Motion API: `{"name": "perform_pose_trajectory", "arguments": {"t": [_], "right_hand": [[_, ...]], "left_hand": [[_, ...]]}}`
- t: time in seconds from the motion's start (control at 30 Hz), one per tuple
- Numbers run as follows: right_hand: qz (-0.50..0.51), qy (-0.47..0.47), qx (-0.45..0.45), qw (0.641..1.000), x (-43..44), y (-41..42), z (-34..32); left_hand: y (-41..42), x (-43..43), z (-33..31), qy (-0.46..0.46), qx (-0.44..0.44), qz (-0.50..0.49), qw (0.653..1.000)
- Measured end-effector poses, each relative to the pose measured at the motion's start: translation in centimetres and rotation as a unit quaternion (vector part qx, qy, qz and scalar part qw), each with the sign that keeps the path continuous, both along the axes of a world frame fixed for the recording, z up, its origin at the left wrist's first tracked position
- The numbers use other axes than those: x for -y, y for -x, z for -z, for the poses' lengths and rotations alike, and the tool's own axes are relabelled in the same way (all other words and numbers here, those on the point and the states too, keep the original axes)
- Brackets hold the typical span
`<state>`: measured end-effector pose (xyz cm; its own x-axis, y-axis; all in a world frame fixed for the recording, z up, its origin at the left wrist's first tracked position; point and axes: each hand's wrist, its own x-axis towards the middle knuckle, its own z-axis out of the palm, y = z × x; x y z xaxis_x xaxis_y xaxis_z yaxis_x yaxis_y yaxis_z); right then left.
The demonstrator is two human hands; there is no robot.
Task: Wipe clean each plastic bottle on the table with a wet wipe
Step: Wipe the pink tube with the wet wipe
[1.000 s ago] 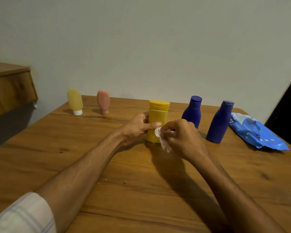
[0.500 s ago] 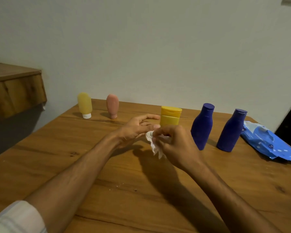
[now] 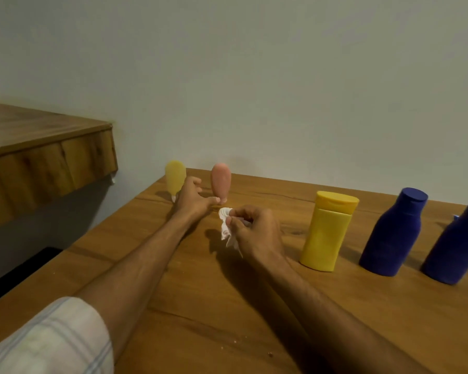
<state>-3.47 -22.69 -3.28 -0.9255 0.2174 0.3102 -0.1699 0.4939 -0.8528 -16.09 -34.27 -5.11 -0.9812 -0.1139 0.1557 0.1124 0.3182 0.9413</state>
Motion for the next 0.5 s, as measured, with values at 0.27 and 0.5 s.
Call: {"name": "perform_pose_trajectory", "arguments": {"t": [0.27, 0.5], "right_hand": [[0.049, 0.040, 0.009, 0.998, 0.8, 3.2, 0.4], [0.061, 0.060, 0.012, 0.996, -0.1, 3.0, 0.4]], "left_hand": [[3.0, -1.8, 1.0, 0.042, 0.006, 0.070, 0.997], [2.8, -2.5, 1.1, 0.054, -0.009, 0.037, 0.998]]}}
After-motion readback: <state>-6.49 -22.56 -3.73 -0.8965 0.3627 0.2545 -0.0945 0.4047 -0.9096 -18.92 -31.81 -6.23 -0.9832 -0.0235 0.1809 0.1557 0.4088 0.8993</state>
